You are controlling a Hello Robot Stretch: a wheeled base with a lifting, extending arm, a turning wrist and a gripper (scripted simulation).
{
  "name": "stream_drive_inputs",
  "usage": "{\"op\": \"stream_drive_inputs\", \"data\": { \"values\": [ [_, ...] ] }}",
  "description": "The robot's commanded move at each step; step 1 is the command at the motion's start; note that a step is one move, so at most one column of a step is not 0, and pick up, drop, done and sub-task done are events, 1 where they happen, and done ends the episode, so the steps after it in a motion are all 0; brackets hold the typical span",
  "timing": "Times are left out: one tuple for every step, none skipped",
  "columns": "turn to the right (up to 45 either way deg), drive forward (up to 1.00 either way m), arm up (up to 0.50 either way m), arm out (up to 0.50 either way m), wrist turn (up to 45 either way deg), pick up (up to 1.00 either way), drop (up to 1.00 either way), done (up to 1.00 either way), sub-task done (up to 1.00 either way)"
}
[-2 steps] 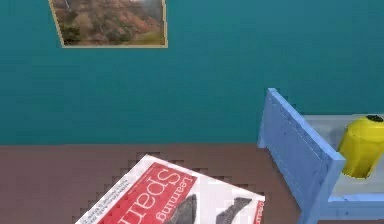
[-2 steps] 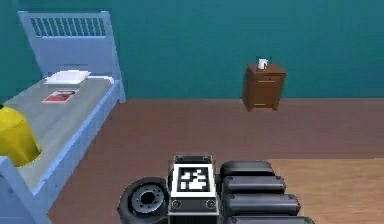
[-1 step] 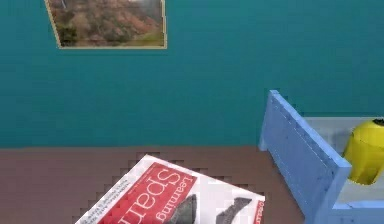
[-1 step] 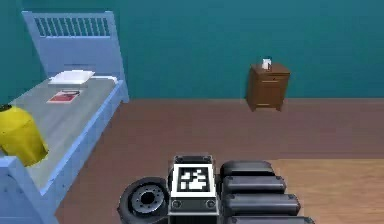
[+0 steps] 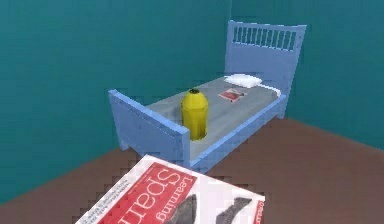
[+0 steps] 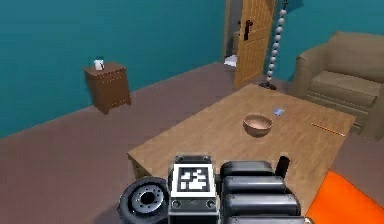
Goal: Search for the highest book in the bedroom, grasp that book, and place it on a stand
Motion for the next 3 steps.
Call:
{"op": "stream_drive_inputs", "data": {
  "values": [
    [39.0,0.00,0.00,0.00,0.0,0.00,0.00,0.00,0.00],
    [0.0,0.95,0.00,0.00,0.0,0.00,0.00,0.00,0.00],
    [45.0,0.00,0.00,0.00,0.0,0.00,0.00,0.00,0.00]
  ]
}}
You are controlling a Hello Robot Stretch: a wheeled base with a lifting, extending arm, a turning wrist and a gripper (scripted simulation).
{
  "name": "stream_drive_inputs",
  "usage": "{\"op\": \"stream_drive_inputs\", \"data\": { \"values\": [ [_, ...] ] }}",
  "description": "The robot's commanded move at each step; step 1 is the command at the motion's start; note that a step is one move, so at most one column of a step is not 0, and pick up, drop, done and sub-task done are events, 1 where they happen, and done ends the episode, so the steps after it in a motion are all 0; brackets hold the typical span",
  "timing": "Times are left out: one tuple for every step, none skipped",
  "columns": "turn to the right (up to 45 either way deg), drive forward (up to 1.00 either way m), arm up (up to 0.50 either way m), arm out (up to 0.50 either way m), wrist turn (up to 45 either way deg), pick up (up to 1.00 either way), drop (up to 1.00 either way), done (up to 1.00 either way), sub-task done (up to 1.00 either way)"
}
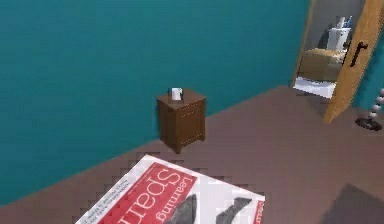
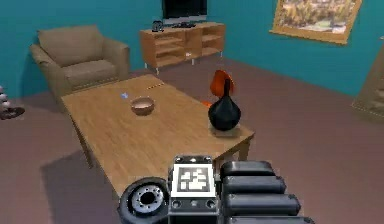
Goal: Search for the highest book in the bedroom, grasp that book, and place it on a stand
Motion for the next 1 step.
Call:
{"op": "stream_drive_inputs", "data": {
  "values": [
    [6.0,0.00,0.00,0.00,0.0,0.00,0.00,0.00,0.00]
  ]
}}
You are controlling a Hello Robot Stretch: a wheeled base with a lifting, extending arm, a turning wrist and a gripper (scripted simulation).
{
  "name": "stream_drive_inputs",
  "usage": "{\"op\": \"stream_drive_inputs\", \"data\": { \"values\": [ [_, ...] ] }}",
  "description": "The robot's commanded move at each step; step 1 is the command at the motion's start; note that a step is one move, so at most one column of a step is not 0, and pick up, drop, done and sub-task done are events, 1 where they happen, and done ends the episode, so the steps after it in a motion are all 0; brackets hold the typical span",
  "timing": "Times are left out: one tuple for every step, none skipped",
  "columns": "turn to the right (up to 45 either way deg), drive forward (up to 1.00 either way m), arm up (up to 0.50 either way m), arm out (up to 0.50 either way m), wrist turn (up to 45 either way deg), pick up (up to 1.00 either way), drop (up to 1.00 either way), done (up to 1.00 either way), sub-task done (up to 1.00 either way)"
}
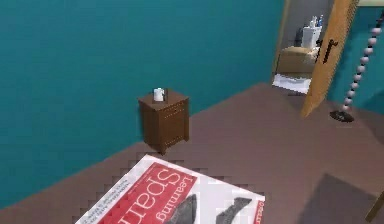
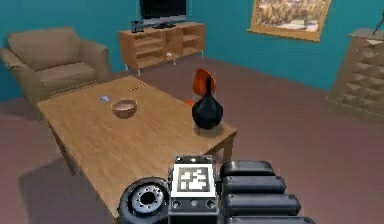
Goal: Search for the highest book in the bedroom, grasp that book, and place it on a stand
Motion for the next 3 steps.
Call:
{"op": "stream_drive_inputs", "data": {
  "values": [
    [0.0,0.40,0.00,0.00,0.0,0.00,0.00,0.00,0.00],
    [27.0,0.00,0.00,0.00,0.0,0.00,0.00,0.00,0.00],
    [0.0,1.00,0.00,0.00,0.0,0.00,0.00,0.00,0.00]
  ]
}}
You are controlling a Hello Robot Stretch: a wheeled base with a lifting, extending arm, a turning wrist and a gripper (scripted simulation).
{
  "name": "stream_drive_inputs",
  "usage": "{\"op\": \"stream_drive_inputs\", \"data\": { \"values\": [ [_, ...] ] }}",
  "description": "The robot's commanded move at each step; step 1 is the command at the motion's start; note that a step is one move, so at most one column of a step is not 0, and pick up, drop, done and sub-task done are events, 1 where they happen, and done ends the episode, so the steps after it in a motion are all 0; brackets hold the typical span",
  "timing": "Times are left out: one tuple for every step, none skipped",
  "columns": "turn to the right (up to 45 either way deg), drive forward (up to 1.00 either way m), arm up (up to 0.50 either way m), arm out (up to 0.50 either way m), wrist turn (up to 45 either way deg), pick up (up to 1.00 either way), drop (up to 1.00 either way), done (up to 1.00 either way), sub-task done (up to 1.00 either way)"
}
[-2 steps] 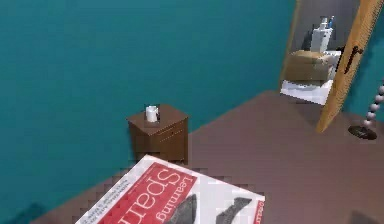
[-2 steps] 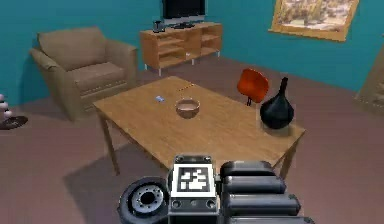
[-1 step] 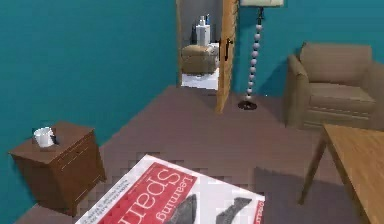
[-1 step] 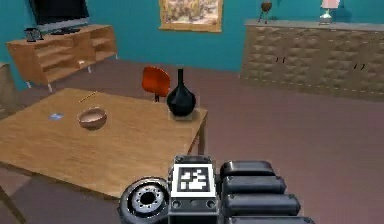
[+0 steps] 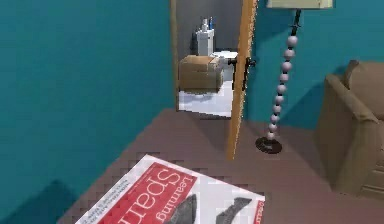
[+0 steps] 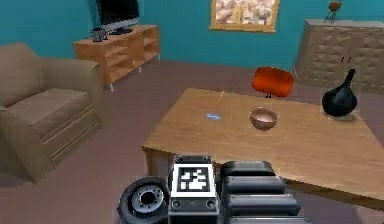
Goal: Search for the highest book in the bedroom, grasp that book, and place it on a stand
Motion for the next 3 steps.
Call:
{"op": "stream_drive_inputs", "data": {
  "values": [
    [0.0,1.00,0.00,0.00,0.0,0.00,0.00,0.00,0.00],
    [0.0,0.65,0.00,0.00,0.0,0.00,0.00,0.00,0.00],
    [27.0,0.00,0.00,0.00,0.0,0.00,0.00,0.00,0.00]
  ]
}}
